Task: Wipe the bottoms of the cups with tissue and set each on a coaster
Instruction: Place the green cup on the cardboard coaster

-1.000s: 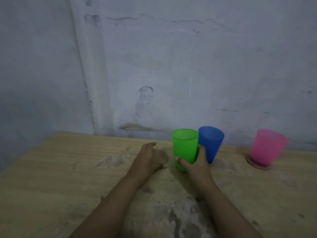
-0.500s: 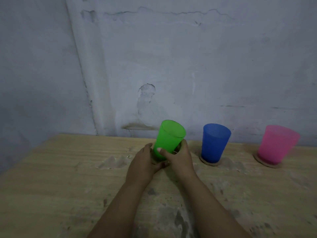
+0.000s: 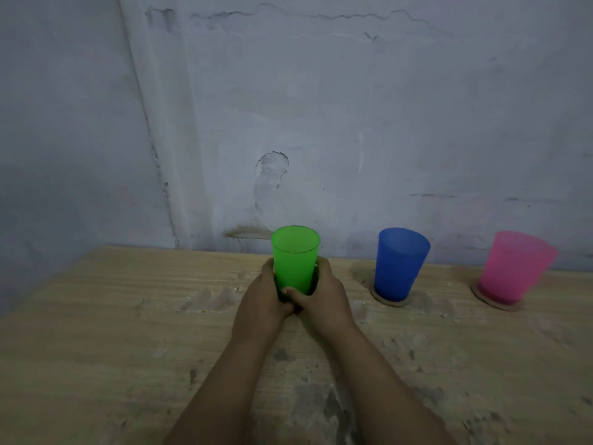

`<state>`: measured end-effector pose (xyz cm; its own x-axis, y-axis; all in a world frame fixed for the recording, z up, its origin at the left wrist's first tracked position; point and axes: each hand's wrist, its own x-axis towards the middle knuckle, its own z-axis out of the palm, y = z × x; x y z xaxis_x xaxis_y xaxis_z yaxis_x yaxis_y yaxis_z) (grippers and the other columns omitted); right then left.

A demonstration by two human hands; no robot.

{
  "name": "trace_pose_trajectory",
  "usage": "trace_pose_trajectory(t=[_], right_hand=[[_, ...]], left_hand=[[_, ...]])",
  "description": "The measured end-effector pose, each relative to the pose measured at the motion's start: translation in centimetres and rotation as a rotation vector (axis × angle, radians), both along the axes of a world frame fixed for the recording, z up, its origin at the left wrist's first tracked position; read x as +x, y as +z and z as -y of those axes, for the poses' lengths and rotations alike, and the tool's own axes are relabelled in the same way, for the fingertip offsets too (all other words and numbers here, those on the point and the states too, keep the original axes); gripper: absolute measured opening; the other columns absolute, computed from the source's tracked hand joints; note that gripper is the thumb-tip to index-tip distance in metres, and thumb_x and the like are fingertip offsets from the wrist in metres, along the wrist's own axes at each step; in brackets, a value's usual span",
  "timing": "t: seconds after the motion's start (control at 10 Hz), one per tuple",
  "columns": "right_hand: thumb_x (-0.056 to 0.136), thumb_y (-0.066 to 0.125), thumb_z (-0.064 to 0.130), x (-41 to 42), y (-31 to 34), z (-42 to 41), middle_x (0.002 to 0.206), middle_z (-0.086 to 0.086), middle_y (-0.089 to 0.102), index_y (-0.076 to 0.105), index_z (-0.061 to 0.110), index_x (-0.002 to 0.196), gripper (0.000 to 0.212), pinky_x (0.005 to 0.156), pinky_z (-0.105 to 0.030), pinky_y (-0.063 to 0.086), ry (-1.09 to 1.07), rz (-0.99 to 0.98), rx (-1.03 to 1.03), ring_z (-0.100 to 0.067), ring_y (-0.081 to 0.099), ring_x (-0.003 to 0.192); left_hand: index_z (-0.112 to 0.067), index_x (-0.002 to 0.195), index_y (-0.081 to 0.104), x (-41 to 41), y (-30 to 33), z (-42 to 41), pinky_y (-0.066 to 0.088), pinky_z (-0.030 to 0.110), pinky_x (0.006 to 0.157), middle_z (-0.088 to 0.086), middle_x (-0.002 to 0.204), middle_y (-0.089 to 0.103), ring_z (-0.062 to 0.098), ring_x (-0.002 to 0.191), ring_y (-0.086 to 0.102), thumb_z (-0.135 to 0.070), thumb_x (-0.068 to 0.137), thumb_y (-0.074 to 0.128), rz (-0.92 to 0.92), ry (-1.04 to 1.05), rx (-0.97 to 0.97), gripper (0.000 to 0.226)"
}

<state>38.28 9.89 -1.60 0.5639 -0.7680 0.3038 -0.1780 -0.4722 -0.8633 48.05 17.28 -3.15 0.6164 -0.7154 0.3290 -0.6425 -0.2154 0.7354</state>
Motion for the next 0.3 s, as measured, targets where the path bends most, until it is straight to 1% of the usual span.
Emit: trace_pose_trajectory(t=[0.1, 0.2, 0.3], right_hand=[[0.066, 0.078, 0.036, -0.1, 0.1, -0.1, 0.097, 0.012, 0.055, 0.046, 0.027, 0.111, 0.056, 0.061, -0.014, 0.040, -0.014, -0.033, 0.002, -0.008, 0.054, 0.087], [0.065, 0.080, 0.032, -0.2, 0.3, -0.1, 0.109, 0.005, 0.060, 0.045, 0.023, 0.120, 0.065, 0.069, -0.017, 0.043, 0.006, -0.031, 0.055, -0.009, 0.055, 0.093], [0.068, 0.080, 0.026, -1.5, 0.8, -1.0, 0.133, -0.004, 0.054, 0.033, 0.019, 0.138, 0.085, 0.084, -0.023, 0.043, 0.056, -0.048, 0.115, -0.018, 0.053, 0.116]], left_hand=[[-0.020, 0.145, 0.024, -0.1, 0.2, 0.0, 0.048, 0.032, 0.072, 0.008, 0.119, 0.062, 0.026, 0.101, 0.061, -0.020, 0.065, 0.077, 0.007, 0.014, 0.028, 0.096], [-0.018, 0.151, 0.004, -0.3, 0.7, 0.0, 0.049, 0.037, 0.079, 0.012, 0.126, 0.058, 0.029, 0.107, 0.059, -0.022, 0.067, 0.079, -0.025, 0.025, 0.089, 0.113], [-0.013, 0.150, -0.006, -1.2, 1.5, -1.0, 0.047, 0.039, 0.084, 0.017, 0.130, 0.051, 0.031, 0.114, 0.053, -0.029, 0.070, 0.079, -0.046, 0.052, 0.157, 0.117]])
